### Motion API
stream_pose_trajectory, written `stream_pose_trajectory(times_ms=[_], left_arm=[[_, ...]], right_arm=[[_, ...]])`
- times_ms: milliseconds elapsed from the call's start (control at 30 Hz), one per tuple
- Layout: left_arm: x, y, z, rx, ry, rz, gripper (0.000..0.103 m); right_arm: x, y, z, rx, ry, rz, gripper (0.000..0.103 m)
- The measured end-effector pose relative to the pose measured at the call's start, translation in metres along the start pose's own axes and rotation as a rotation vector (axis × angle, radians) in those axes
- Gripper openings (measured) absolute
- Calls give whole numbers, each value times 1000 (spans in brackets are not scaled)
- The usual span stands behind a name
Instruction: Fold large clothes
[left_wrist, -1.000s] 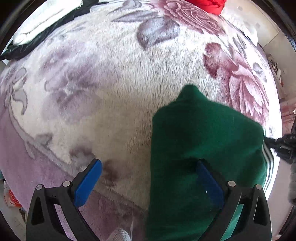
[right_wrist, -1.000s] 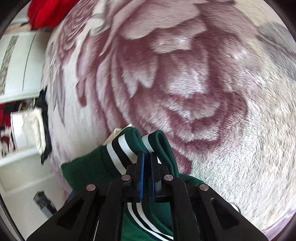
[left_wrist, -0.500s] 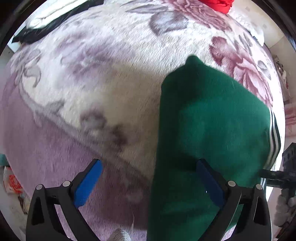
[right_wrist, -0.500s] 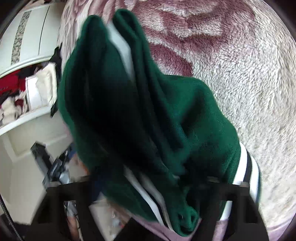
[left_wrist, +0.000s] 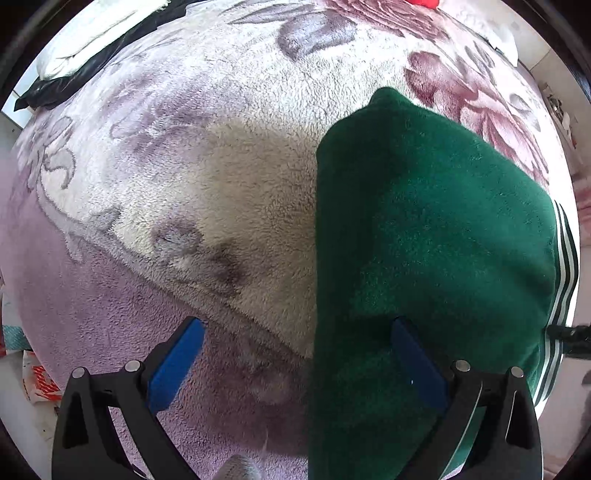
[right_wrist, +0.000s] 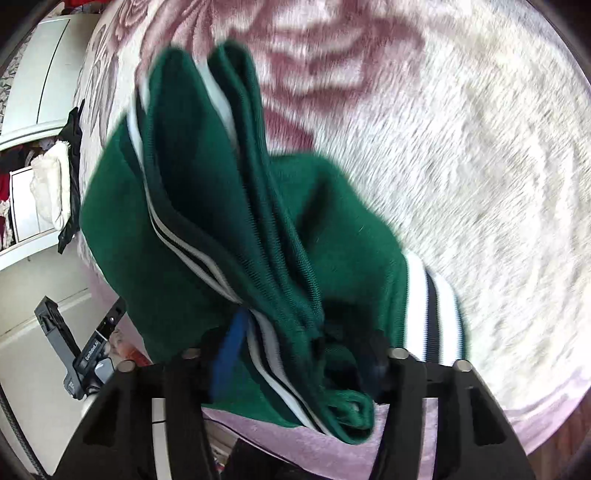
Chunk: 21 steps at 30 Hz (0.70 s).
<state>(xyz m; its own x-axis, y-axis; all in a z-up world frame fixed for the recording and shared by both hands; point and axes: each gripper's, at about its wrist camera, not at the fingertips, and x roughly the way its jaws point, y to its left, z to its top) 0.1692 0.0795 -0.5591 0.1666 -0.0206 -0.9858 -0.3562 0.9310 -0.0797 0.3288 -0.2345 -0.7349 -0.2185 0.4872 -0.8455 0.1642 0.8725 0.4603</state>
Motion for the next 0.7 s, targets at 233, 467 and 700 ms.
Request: stream_pose_trajectory(times_ms=[233, 467, 700], left_arm=[[3, 14, -7, -52, 12, -42, 103], [10, 22, -6, -99, 29, -66, 103], [12, 25, -9, -101, 43, -123, 103]], right_arm=[[-16, -24, 8, -51, -75, -1, 88], [41, -42, 23, 33, 27, 188, 77], [45, -118, 5, 299, 78, 568, 65]])
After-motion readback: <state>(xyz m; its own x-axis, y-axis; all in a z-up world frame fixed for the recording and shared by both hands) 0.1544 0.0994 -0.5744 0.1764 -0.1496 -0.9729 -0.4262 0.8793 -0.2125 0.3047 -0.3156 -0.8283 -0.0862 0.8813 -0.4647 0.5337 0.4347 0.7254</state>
